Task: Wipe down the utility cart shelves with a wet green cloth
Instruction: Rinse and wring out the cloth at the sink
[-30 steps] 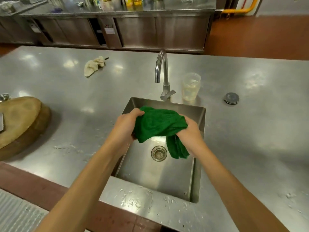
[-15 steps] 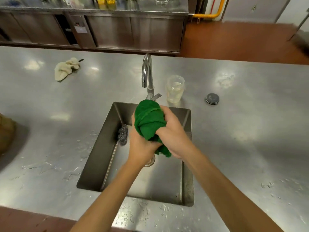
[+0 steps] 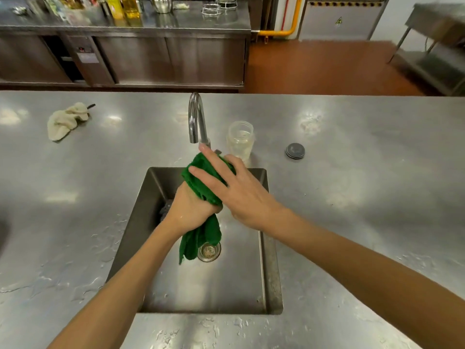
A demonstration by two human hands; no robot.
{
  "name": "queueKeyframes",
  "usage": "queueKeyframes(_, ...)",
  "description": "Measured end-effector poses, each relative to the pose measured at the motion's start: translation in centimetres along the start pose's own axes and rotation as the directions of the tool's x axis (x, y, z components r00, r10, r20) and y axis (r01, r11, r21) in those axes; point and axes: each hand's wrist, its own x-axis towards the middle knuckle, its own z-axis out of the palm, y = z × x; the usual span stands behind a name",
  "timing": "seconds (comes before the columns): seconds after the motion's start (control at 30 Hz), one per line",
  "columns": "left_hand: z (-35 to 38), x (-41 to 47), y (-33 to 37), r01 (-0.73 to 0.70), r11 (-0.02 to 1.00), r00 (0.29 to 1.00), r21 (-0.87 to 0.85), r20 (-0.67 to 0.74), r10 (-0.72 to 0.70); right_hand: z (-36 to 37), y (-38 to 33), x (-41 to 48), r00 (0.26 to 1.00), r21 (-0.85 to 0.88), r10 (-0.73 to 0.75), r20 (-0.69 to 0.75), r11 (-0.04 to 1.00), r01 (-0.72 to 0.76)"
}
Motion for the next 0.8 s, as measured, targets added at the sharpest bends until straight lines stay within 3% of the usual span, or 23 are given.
queueKeyframes(0.1, 0.8, 0.2, 0.2, 0.024, 0.994, 0.997, 0.104, 0.077, -0.032, 1.4, 0.8, 0.9, 0.998, -0.094, 0.043, -0.036, 0.995, -0.046)
queueKeyframes(0.17, 0.9, 0.5, 0.0, 0.014, 0.961, 0.995, 0.276, 0.093, -0.042, 2.2, 1.2, 1.2, 0.991, -0.130, 0.131, -0.021, 0.983, -0.133)
queueKeyframes(0.3, 1.1, 0.8, -0.4, -0.081, 0.846, 0.985, 0.526, 0.173, -0.014, 2.7, 1.2, 1.2, 0.958, -0.046, 0.253, 0.135, 0.967, -0.249)
queueKeyframes(0.4, 1.6, 0.9, -1.0, -0.114, 0.798, 0.977, 0.592, 0.212, -0.018, 2.7, 1.6, 0.9, 0.918, 0.045, 0.307, 0.250, 0.944, -0.327)
queueKeyframes(0.53, 2.3, 0.7, -1.2, 0.044, 0.813, 0.973, 0.580, 0.159, -0.166, 2.8, 1.8, 0.5, 0.837, 0.080, 0.383, 0.390, 0.892, -0.445)
queueKeyframes(0.63, 2.6, 0.4, -1.0, 0.047, 0.799, 0.969, 0.599, 0.166, -0.182, 2.9, 2.1, 0.4, 0.791, 0.107, 0.386, 0.474, 0.867, -0.487)
queueKeyframes(0.8, 2.5, 0.5, -1.6, 0.179, 0.809, 0.948, 0.560, 0.123, -0.295, 3.1, 2.1, 0.6, 0.799, 0.063, 0.392, 0.456, 0.881, -0.469)
